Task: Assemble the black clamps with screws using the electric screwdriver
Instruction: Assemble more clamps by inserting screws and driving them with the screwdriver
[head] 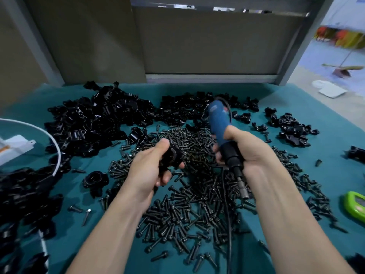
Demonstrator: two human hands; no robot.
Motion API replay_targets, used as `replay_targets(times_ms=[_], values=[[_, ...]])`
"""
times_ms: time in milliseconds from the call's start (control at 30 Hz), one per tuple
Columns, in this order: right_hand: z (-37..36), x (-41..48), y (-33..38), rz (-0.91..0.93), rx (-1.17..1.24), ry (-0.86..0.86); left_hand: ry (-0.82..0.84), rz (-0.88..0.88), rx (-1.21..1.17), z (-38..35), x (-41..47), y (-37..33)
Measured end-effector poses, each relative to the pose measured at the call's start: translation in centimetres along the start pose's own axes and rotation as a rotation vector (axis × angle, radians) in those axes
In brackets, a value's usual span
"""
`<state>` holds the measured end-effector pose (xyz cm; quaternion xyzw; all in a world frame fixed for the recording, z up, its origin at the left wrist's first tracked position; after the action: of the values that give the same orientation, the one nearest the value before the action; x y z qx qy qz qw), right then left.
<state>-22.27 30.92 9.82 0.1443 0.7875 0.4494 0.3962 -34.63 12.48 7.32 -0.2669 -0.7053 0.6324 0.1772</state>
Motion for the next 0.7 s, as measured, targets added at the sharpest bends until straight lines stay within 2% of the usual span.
replay_targets(times_ms=[133,200,267,433,567,700], values=[[-3.8,-1.7,0.8,0.048,0.304,0.353,-0.092,-0.043,0.085,0.7,0.0,-0.2],[-4.9,-1.9,1.4,0.092,0.411,0.432,-0.120,-0.026,0.077,1.0,0.1,0.0],[-5.4,-1.3,1.8,0.099,0.522,0.442,-0.157,-0.021,0.101,1.5,0.3,0.3],[-4.2,1.4,1.1,0.082,0.742,0.260,-0.180,-0.063,0.235,2.4,0.6,0.3],[-2.0,3.4,0.4,0.195,0.779,0.070,-0.158,-0.076,0.301,2.3,1.0,0.4],[-0.7,4.3,-0.2,0.263,0.825,-0.015,-0.134,-0.089,0.400,2.2,1.2,0.5]])
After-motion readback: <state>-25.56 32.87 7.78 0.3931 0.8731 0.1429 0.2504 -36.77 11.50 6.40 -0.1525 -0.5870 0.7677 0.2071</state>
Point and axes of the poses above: each hand's wrist, its own x-axis towards the middle knuckle, its own z-axis out of the back of the hand, y = z × x, the point moved 10 cm from there along x, towards the middle knuckle, and after that the axes turned 6 degrees about -z, right-handed, at the moved point
